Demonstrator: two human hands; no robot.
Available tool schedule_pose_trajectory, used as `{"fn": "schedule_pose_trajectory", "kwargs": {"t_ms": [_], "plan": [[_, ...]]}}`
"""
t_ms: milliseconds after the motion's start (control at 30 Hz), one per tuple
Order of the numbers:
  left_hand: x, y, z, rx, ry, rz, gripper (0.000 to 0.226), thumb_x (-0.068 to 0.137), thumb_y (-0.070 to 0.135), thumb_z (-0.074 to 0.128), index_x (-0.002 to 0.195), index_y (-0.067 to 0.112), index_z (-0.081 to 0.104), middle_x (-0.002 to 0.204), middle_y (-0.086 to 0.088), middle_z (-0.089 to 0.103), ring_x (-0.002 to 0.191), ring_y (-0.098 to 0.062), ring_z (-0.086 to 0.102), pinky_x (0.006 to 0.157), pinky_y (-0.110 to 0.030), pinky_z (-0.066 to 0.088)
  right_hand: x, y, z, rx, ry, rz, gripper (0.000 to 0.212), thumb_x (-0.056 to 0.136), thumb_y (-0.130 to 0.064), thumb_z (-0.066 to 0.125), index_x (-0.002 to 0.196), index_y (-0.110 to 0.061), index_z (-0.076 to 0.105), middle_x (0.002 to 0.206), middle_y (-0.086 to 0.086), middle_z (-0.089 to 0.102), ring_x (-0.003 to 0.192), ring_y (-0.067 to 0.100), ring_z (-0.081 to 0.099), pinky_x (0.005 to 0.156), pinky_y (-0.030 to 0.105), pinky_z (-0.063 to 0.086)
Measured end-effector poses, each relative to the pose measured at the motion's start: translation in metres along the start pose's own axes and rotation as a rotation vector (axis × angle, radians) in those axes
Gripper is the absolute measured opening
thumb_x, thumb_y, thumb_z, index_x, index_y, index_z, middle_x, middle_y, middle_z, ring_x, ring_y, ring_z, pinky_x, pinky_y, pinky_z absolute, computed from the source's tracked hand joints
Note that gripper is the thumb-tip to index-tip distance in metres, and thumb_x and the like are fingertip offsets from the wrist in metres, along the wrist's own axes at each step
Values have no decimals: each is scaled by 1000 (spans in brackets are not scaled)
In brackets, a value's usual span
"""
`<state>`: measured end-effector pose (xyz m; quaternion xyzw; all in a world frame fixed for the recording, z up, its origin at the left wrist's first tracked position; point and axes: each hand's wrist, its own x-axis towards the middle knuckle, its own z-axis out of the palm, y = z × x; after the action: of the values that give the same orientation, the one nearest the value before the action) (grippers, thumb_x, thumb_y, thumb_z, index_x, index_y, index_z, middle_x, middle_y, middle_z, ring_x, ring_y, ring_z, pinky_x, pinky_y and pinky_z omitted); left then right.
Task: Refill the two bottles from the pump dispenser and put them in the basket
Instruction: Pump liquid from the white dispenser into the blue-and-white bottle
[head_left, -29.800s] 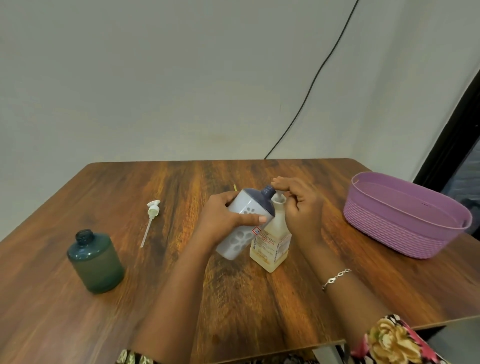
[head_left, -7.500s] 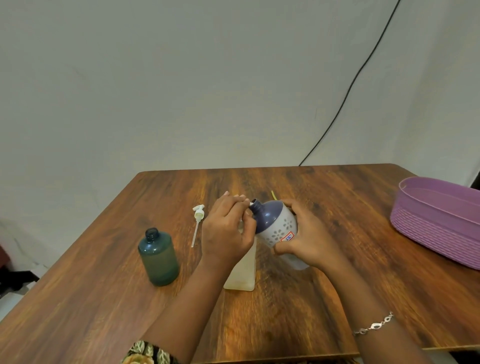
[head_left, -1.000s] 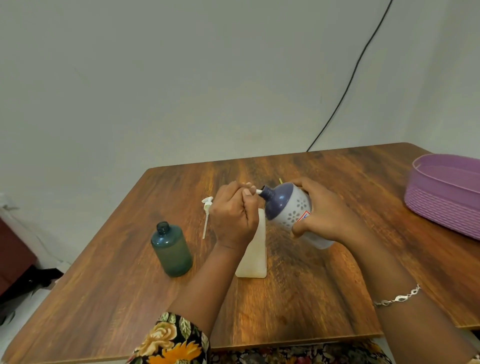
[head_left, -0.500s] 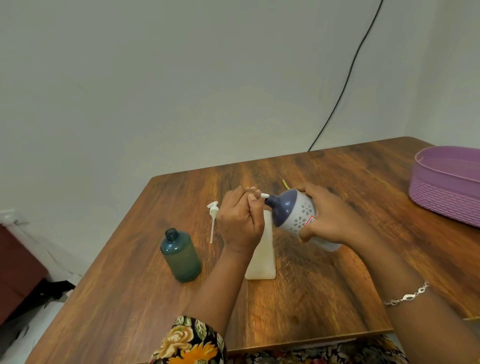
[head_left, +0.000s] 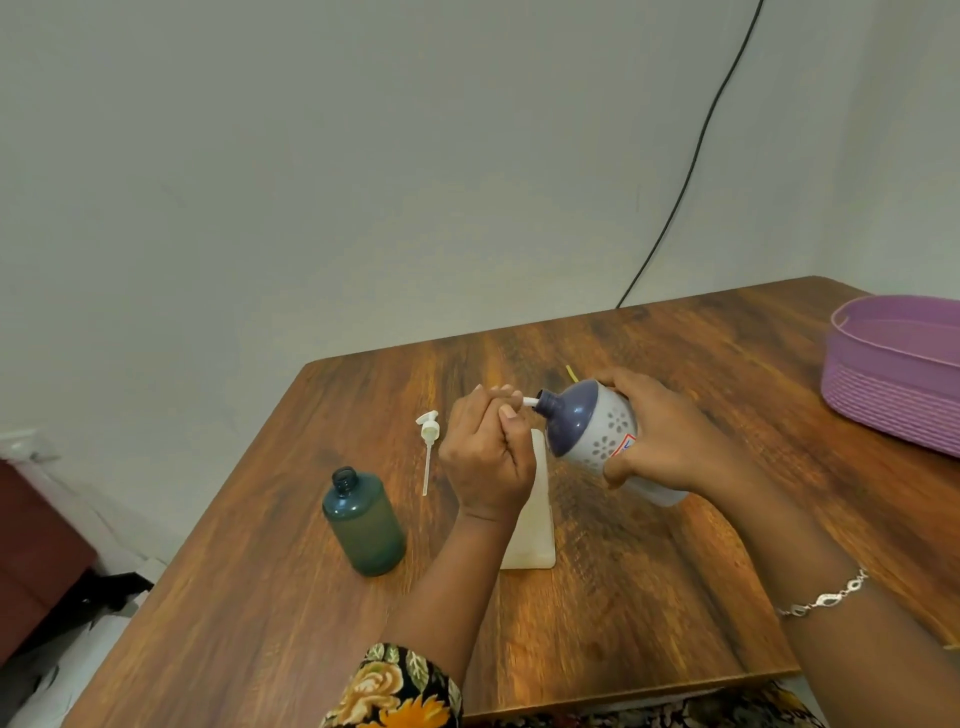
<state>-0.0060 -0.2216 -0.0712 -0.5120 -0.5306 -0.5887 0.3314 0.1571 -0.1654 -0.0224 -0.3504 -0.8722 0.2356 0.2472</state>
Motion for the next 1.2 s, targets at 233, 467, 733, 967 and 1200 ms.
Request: {"fn": "schedule_pose_trajectory", "kwargs": {"t_ms": [233,467,733,967,1200], "plan": [[16,2,-5,28,-76,-14,42,91,17,34,75,0,69,72,-9,66,64,-17,60,61,-9,37,1,-3,-4,-1,14,-11,81,55,-14,82,125,-23,43,110,-6,45,96,11,45,64,19,37],[7,4,0,16,-36,-20,62,100,30,23,72,-1,69,68,-9,65,61,-17,59,54,-22,44,0,-3,2,-10,2,-7,83,56,-16,82,127,-24,41,115,-5,44,98,11,44,68,22,39],[16,7,-5,13,-46,-18,56,99,27,28,75,-1,70,73,-9,68,67,-16,63,58,-17,45,0,-4,1,30,18,-11,80,57,-15,81,126,-24,42,112,-6,45,97,10,45,67,18,38],[5,2,-5,36,-46,-31,47,95,19,34,71,-2,69,68,-10,66,61,-18,60,52,-23,43,1,2,9,41,-5,4,82,54,-14,82,125,-25,43,113,-4,46,98,13,47,68,22,42],[19,5,-8,53,-55,-1,41,90,15,37,70,-1,69,67,-8,65,60,-16,58,55,-15,37,1,0,7,60,-4,13,83,54,-12,82,126,-24,43,113,-4,46,99,13,47,66,22,39]]}}
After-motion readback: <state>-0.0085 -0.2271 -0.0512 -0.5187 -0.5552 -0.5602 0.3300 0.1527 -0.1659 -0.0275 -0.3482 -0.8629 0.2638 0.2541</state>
